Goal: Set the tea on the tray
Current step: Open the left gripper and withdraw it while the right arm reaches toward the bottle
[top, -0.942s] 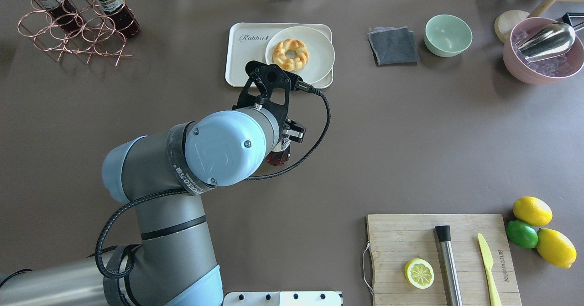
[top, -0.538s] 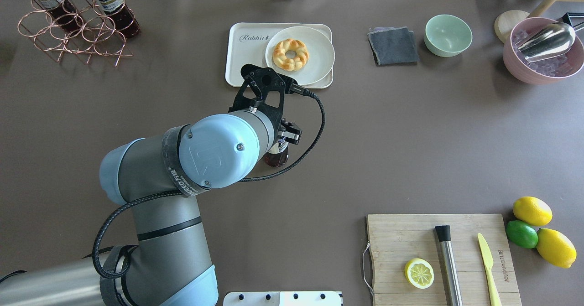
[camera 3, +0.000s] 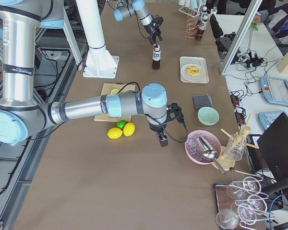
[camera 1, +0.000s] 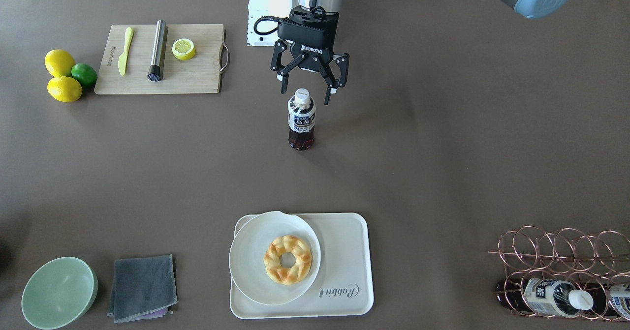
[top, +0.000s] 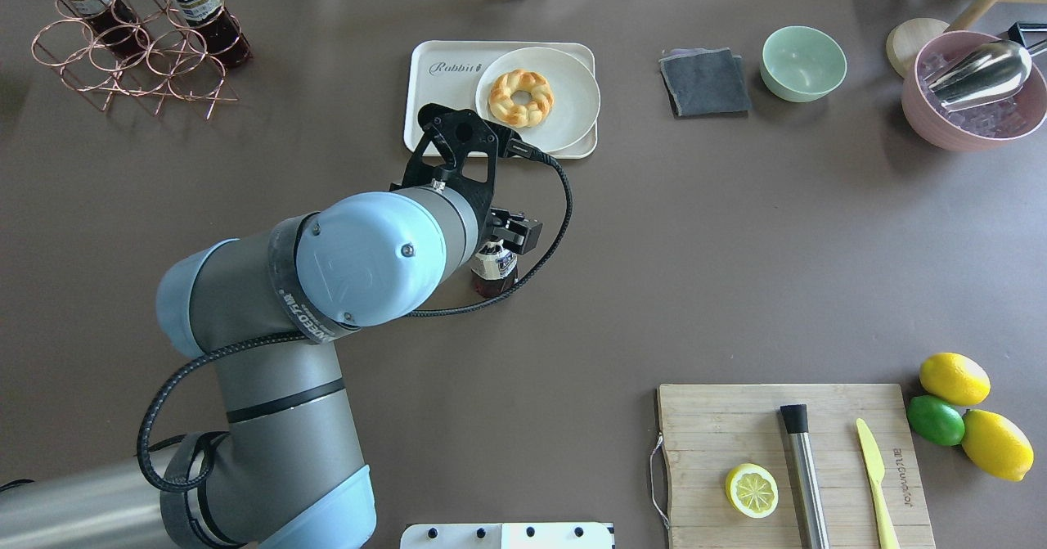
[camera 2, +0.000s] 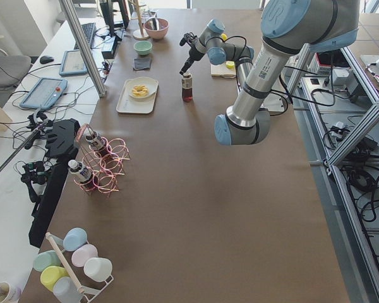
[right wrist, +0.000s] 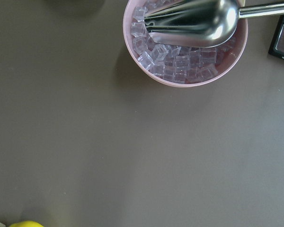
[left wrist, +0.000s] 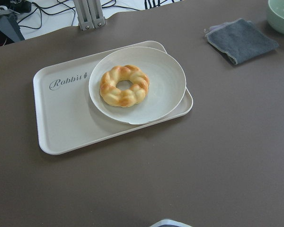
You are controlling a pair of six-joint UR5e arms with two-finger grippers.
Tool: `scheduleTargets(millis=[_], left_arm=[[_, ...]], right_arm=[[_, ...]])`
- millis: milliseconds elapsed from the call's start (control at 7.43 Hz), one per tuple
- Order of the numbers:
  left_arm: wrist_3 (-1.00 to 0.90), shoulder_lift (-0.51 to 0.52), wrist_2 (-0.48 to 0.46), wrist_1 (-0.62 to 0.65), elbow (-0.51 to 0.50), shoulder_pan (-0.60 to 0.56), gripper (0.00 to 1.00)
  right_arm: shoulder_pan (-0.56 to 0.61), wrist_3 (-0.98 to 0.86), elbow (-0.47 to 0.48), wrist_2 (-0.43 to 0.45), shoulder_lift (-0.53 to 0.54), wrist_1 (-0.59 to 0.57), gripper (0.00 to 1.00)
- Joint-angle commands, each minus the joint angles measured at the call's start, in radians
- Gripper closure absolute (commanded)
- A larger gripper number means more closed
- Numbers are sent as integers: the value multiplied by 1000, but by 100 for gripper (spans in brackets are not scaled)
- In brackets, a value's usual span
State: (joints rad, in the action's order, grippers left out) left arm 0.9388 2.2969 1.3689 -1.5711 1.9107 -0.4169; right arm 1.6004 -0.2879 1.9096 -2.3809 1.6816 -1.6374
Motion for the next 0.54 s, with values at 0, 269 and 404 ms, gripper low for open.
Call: scheduleTargets(millis=[0, 269, 404], left_arm=[[-135, -60, 246, 20, 42, -179, 3], [-358, -210, 439, 5, 89, -354, 2], [-444, -288, 522, -16, 112, -438, 2]], right_arm=[[-101, 303, 40, -23, -121, -1, 0], [-228, 584, 89, -3, -224, -1, 0], [-296, 725, 113, 18, -281, -2, 0]])
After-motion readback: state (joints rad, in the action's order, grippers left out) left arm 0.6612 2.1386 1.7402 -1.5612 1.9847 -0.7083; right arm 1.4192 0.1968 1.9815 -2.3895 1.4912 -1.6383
